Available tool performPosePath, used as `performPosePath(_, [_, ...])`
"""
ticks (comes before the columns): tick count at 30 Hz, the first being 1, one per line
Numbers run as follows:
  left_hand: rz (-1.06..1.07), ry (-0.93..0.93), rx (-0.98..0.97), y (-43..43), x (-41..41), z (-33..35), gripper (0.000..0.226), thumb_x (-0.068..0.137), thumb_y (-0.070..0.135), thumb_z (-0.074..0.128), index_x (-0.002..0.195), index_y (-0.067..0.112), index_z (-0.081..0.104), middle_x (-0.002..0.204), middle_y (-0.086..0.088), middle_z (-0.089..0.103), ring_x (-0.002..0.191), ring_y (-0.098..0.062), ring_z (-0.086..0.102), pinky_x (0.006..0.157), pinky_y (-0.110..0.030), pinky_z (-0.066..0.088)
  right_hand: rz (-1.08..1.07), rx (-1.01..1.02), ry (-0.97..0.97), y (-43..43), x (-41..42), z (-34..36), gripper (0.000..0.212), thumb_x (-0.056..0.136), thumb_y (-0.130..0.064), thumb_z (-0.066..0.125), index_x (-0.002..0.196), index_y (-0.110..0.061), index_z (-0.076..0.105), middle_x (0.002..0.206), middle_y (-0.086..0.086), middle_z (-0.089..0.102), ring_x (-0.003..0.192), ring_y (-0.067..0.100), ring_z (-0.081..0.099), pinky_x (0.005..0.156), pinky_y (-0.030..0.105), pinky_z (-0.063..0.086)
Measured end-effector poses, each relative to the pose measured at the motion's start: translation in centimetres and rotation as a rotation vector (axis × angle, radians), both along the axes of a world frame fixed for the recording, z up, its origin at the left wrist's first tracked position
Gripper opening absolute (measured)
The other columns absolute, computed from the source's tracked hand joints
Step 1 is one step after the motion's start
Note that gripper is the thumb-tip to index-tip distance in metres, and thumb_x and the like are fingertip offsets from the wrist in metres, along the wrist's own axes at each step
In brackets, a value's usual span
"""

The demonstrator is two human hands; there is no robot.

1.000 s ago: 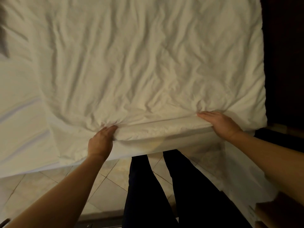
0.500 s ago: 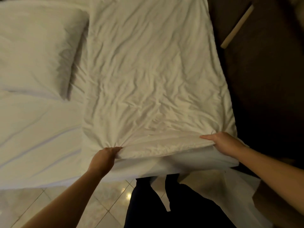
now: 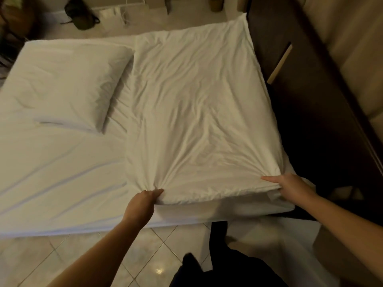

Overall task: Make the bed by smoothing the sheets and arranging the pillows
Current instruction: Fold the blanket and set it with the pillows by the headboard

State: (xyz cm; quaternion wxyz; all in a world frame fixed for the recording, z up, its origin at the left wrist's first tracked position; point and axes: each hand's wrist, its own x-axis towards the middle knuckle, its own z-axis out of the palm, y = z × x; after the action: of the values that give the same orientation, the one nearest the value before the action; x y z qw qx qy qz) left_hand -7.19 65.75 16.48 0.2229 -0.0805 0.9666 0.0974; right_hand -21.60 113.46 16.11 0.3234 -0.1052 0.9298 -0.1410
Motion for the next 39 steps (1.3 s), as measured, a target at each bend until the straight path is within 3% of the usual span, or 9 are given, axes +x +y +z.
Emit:
performPosePath(4, [0.037,-0.025,0.017,-1.4,2.7,0.8,0.083,0.074,-0.006,0.048,0.145,0.037,0.055,0.099,-0.004,0.075,0.095,-0.024,0.07,0.078,-0.033,0.055,-0.046,0.0,0.013,-1.1,4.2,1.3,0.066,0.099,0.006,0.047,0.145,-0.041,0.048,0.149,0.008,0.047,0.124,0.027,0.054,0.083,0.009,0.036])
performPosePath(7, [0.044,-0.029,0.006,-3.1,5.8,1.6,0.085,0.071,-0.007,0.051,0.143,0.038,0.057,0.101,-0.003,0.074,0.096,-0.022,0.07,0.082,-0.034,0.056,-0.033,-0.009,0.009,-2.0,8.5,1.6,0.06,0.1,0.006,0.048,0.145,-0.032,0.051,0.15,0.003,0.043,0.131,0.029,0.048,0.092,0.007,0.03])
performPosePath(12, [-0.009,-0.101,-0.013,-4.1,14.0,2.5,0.079,0.075,-0.008,0.056,0.137,0.041,0.063,0.115,0.0,0.073,0.107,-0.018,0.07,0.089,-0.029,0.055,0.078,-0.003,-0.06,-2.5,17.0,1.8,0.066,0.091,0.0,0.06,0.136,-0.047,0.053,0.148,0.007,0.054,0.133,0.028,0.053,0.109,0.028,0.042])
performPosePath(19, [-0.047,-0.335,0.058,-3.3,22.3,0.9,0.061,0.075,-0.004,0.065,0.118,0.038,0.074,0.092,0.013,0.071,0.091,-0.006,0.07,0.084,-0.024,0.056,0.138,0.085,-0.125,-0.7,23.9,2.1,0.067,0.088,-0.01,0.065,0.123,-0.065,0.048,0.14,-0.004,0.061,0.125,0.016,0.059,0.087,0.013,0.04])
performPosePath(22, [-0.05,-0.255,0.066,-3.5,21.8,1.1,0.063,0.074,0.0,0.071,0.121,0.042,0.072,0.105,0.009,0.075,0.096,-0.009,0.07,0.088,-0.026,0.056,0.161,0.088,-0.069,-1.6,23.2,3.2,0.062,0.09,-0.002,0.059,0.128,-0.052,0.061,0.142,0.002,0.061,0.129,0.021,0.057,0.089,0.012,0.035])
performPosePath(26, [-0.092,-0.083,0.04,-4.1,19.0,3.0,0.057,0.086,0.001,0.054,0.126,0.039,0.071,0.115,0.001,0.074,0.104,-0.019,0.07,0.092,-0.029,0.054,0.142,0.055,-0.016,-2.9,20.5,5.2,0.054,0.093,0.0,0.057,0.134,-0.034,0.065,0.134,-0.001,0.064,0.128,0.019,0.057,0.087,0.008,0.032])
performPosePath(31, [-0.111,0.042,-0.006,-5.7,13.3,5.3,0.053,0.083,0.006,0.052,0.12,0.038,0.074,0.111,0.0,0.075,0.105,-0.024,0.07,0.09,-0.033,0.054,0.066,-0.011,0.043,-4.6,15.3,7.8,0.045,0.1,-0.008,0.054,0.13,-0.04,0.063,0.121,-0.009,0.056,0.111,0.019,0.057,0.087,0.022,0.039])
performPosePath(35, [-0.094,0.095,-0.003,-6.5,7.8,6.8,0.05,0.08,0.007,0.053,0.112,0.039,0.076,0.104,0.0,0.076,0.099,-0.026,0.071,0.082,-0.036,0.057,0.041,-0.031,0.091,-5.6,9.2,9.4,0.037,0.101,-0.016,0.056,0.126,-0.041,0.068,0.121,0.001,0.067,0.109,0.026,0.062,0.085,0.024,0.041])
performPosePath(39, [-0.068,0.109,0.001,-7.2,2.2,6.9,0.055,0.079,0.004,0.051,0.112,0.039,0.076,0.101,0.002,0.077,0.095,-0.025,0.072,0.076,-0.036,0.057,0.03,-0.089,0.072,-6.5,2.6,10.1,0.038,0.098,-0.018,0.062,0.111,-0.053,0.068,0.087,-0.024,0.058,0.091,0.011,0.063,0.075,0.019,0.043])
